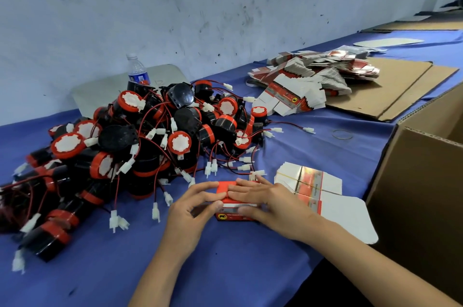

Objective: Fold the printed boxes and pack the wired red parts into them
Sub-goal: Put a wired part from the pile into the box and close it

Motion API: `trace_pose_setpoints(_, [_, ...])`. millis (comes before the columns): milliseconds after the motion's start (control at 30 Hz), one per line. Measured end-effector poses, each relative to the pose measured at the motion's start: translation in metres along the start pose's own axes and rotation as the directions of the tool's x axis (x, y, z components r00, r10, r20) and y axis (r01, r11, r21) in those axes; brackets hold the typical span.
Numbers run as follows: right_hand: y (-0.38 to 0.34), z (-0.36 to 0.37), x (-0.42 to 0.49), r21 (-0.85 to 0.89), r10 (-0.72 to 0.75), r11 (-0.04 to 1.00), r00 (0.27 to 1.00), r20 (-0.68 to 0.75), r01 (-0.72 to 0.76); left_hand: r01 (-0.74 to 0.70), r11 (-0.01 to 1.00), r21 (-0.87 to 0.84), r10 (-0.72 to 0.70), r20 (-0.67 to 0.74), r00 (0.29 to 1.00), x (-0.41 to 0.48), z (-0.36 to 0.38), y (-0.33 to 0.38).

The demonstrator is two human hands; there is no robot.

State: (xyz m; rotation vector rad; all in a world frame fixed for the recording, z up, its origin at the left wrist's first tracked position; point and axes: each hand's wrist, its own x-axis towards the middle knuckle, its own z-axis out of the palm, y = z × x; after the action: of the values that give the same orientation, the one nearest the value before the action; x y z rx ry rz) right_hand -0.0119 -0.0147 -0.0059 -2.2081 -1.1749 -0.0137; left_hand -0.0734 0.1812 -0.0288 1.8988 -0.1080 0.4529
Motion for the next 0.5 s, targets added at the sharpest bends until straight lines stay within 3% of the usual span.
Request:
trace_pose_setpoints(167, [-0.002, -0.002, -0.007, -0.255, -0.039, 0.965, 0.996, 0.074, 0.057, -0.035, 0.993, 0.116, 0.031, 0.029, 0.999, -0.002, -0.004, 0.0])
trace_pose_setpoints(267, [-0.004, -0.002, -0.006, -0.405, -0.017, 0.911, 0.987, 0.16, 0.082, -0.168, 0.927, 0.336, 0.156, 0.062, 0.986, -0.009, -0.008, 0.0])
trace_pose_setpoints(400, [-0.005, -0.004, -0.009, -0.394, 0.012, 0.917, 0.985, 0.169, 0.057, -0.215, 0.795, 0.567, 0.206, 0.081, 0.975, -0.024, -0.007, 0.004])
trace_pose_setpoints(500, [-0.005, -0.007, -0.01, -0.359, 0.102, 0.932, 0.983, 0.15, -0.041, -0.207, 0.838, 0.505, 0.199, 0.07, 0.978, -0.023, -0.004, 0.0])
